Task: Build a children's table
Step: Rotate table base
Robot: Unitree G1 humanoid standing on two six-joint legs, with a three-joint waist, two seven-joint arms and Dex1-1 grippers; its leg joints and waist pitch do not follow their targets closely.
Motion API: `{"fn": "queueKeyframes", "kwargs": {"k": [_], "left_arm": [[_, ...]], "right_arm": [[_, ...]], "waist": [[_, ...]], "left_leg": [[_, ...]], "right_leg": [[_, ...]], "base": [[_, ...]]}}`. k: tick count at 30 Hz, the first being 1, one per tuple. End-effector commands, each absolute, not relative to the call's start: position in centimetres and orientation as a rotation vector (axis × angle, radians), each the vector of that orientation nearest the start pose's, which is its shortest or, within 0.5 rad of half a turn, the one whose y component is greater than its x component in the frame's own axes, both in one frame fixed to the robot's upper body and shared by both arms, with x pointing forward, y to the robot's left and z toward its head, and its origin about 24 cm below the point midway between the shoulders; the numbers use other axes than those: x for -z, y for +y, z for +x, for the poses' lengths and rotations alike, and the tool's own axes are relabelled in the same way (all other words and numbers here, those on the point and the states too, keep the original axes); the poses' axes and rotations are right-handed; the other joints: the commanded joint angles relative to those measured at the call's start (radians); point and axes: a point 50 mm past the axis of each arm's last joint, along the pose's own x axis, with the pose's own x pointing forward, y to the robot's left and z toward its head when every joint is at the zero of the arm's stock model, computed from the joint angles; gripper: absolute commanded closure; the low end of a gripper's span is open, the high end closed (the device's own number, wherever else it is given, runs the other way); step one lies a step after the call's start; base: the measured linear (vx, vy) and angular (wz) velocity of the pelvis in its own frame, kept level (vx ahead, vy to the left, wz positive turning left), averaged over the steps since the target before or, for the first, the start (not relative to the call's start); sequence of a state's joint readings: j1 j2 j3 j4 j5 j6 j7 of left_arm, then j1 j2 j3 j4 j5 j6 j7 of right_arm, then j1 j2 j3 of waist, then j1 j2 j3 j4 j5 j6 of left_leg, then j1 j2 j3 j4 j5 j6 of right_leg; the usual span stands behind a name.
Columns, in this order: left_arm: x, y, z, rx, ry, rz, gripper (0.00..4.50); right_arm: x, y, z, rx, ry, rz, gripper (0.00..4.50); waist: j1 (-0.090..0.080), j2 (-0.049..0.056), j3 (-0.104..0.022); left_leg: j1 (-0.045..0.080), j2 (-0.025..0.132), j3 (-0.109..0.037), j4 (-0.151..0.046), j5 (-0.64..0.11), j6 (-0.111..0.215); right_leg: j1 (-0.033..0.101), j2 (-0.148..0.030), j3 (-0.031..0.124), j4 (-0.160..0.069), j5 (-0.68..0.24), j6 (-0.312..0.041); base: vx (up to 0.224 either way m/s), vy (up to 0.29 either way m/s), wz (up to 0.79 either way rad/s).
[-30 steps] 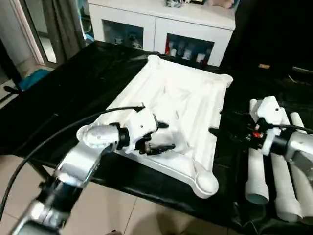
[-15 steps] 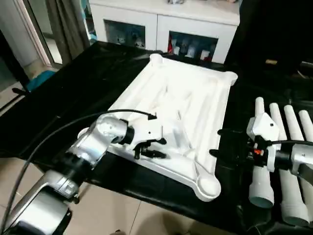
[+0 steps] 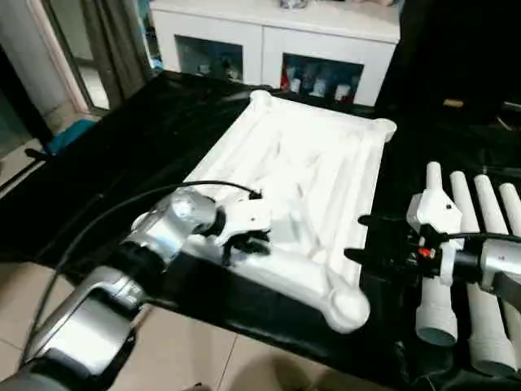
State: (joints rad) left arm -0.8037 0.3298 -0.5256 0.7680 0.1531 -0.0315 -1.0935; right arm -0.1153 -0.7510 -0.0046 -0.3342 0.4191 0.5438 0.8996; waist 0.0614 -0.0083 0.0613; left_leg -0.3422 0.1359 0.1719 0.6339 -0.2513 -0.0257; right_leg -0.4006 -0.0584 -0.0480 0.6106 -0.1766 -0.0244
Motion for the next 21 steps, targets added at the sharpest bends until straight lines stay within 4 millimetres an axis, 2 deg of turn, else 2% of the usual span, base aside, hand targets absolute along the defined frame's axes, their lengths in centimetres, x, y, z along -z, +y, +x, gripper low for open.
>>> {"fn": "queueKeyframes", "kwargs": {"k": [1,4,5,8,9,10,12,13,14,16,18,21], "left_arm": [[-6.7,11.0,35.1,1.234,0.456,0.786,3.91],[-6.9,11.5,35.6,1.168,0.454,0.782,3.93],[-7.0,11.8,35.7,1.149,0.447,0.782,4.08],[-7.3,12.5,35.8,1.139,0.404,0.818,4.22],[-7.4,12.5,35.8,1.155,0.385,0.821,4.3],[-7.4,12.6,35.7,1.167,0.373,0.821,4.3],[-7.5,12.9,35.7,1.177,0.341,0.866,4.47],[-7.8,13.0,35.6,1.201,0.306,0.879,4.49],[-7.9,13.1,35.5,1.22,0.28,0.882,4.49],[-8.1,13.1,35.4,1.234,0.251,0.857,4.49],[-8.2,13.3,35.1,1.283,0.24,0.861,4.49],[-8.2,13.4,34.8,1.342,0.224,0.878,4.49]], "right_arm": [[-12.4,-20.1,24.2,-0.967,0.303,-0.278,1.33],[-12.3,-20.2,24.3,-0.954,0.297,-0.263,1.33],[-12.3,-20.1,24.3,-0.95,0.298,-0.258,1.33],[-12.1,-20.1,24.4,-0.946,0.302,-0.257,1.33],[-12.0,-20.1,24.4,-0.942,0.306,-0.26,1.33],[-12.0,-20.1,24.4,-0.94,0.308,-0.262,1.33],[-11.9,-20.0,24.5,-0.938,0.309,-0.262,1.33],[-11.9,-20.0,24.5,-0.937,0.309,-0.263,1.33],[-12.0,-20.0,24.5,-0.936,0.31,-0.265,1.33],[-12.0,-19.9,24.5,-0.935,0.31,-0.266,1.33],[-11.9,-20.1,24.6,-0.93,0.316,-0.274,1.33],[-11.9,-20.2,24.6,-0.922,0.32,-0.278,1.33]], "waist": [[0.008,-0.018,-0.063],[0.003,-0.02,-0.063],[0.002,-0.022,-0.063],[-0.003,-0.025,-0.066],[-0.004,-0.021,-0.068],[-0.005,-0.022,-0.07],[-0.003,-0.02,-0.073],[0.0,-0.019,-0.073],[0.003,-0.021,-0.072],[0.01,-0.017,-0.073],[0.018,-0.019,-0.072],[0.033,-0.015,-0.071]], "left_leg": [[-0.01,0.089,-0.039,-0.081,-0.062,0.069],[-0.014,0.083,-0.039,-0.079,-0.058,0.072],[-0.017,0.082,-0.04,-0.079,-0.047,0.074],[-0.015,0.083,-0.04,-0.078,-0.034,0.086],[-0.015,0.085,-0.04,-0.078,-0.023,0.092],[-0.015,0.086,-0.04,-0.077,-0.013,0.094],[-0.015,0.091,-0.039,-0.074,0.03,0.117],[-0.015,0.091,-0.039,-0.073,0.035,0.123],[-0.015,0.092,-0.037,-0.073,0.035,0.129],[-0.01,0.095,-0.035,-0.073,0.038,0.124],[-0.002,0.098,-0.031,-0.073,0.042,0.123],[0.0,0.101,-0.03,-0.075,0.042,0.113]], "right_leg": [[0.063,-0.107,0.056,-0.079,-0.272,-0.218],[0.064,-0.106,0.054,-0.082,-0.297,-0.199],[0.066,-0.106,0.053,-0.082,-0.305,-0.187],[0.062,-0.104,0.051,-0.081,-0.29,-0.182],[0.061,-0.104,0.05,-0.078,-0.262,-0.189],[0.061,-0.103,0.05,-0.073,-0.235,-0.196],[0.059,-0.104,0.049,-0.061,-0.127,-0.228],[0.057,-0.105,0.049,-0.06,-0.114,-0.234],[0.058,-0.107,0.049,-0.06,-0.108,-0.239],[0.056,-0.109,0.049,-0.056,-0.093,-0.249],[0.051,-0.108,0.049,-0.052,-0.058,-0.269],[0.049,-0.111,0.048,-0.049,-0.056,-0.269]], "base": [[0.0,0.0,0.0],[0.0,0.0,0.0],[0.0,0.0,0.0],[0.0,0.0,0.0],[0.0,0.0,0.0],[0.0,0.0,0.0],[0.0,0.0,0.0],[0.0,0.0,0.0],[0.0,0.0,0.0],[0.0,0.0,0.0],[0.0,0.0,0.0],[0.0,0.0,0.0]]}}
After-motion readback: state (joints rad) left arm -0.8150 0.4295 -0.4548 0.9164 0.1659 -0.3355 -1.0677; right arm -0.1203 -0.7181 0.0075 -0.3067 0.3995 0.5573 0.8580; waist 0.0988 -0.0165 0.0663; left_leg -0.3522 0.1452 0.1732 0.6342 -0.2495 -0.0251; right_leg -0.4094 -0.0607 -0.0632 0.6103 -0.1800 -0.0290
